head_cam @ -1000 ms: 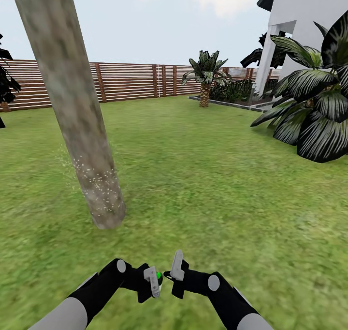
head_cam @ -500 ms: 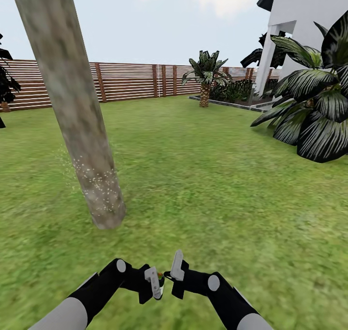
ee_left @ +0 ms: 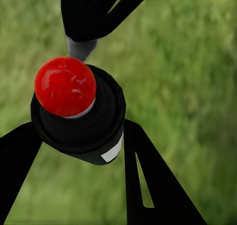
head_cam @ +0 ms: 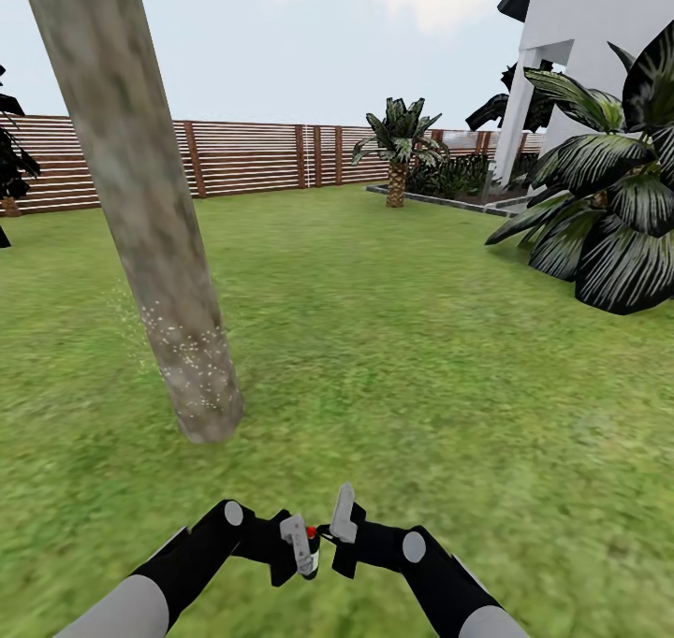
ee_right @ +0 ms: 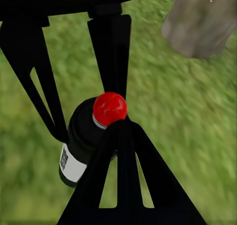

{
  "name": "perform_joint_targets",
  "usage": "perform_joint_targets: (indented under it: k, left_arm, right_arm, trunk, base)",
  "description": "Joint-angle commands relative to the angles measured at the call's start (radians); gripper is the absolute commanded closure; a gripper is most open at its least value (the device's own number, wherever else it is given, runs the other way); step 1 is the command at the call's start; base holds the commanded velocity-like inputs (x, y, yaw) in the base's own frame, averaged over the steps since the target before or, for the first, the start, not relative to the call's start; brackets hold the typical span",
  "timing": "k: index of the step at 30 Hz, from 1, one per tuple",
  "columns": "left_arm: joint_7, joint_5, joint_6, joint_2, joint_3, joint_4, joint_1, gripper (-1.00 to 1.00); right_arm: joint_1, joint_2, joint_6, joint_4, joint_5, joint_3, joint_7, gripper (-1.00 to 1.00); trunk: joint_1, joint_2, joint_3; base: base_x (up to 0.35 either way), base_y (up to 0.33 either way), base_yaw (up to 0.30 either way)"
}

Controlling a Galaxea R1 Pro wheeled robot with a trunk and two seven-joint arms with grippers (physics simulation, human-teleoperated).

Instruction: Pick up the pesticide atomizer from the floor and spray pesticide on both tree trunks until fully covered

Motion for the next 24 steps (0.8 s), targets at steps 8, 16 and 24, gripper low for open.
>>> perform_joint_targets:
  k: [8, 16, 24]
  left_arm:
    - [0.006, -0.01, -0.039, 0.052, -0.001, 0.087, -0.002, 1.0]
    - [0.004, -0.011, -0.043, 0.205, -0.001, 0.091, 0.0, 1.0]
    - [0.165, -0.005, -0.033, 0.269, 0.078, 0.1, 0.002, 1.0]
  right_arm:
    - [0.0, 0.0, 0.0, 0.003, 0.0, 0.0, 0.001, 1.0]
    - [0.0, 0.0, 0.0, 0.001, -0.001, -0.006, 0.001, -1.0]
    - [0.001, -0.03, 0.001, 0.007, 0.003, -0.032, -0.051, -1.0]
  trunk:
    - [0.0, 0.0, 0.0]
    - [0.0, 0.0, 0.0]
    - [0.0, 0.0, 0.0]
  base:
    - [0.0, 0.0, 0.0]
    - [0.0, 0.0, 0.0]
    - [0.0, 0.0, 0.0]
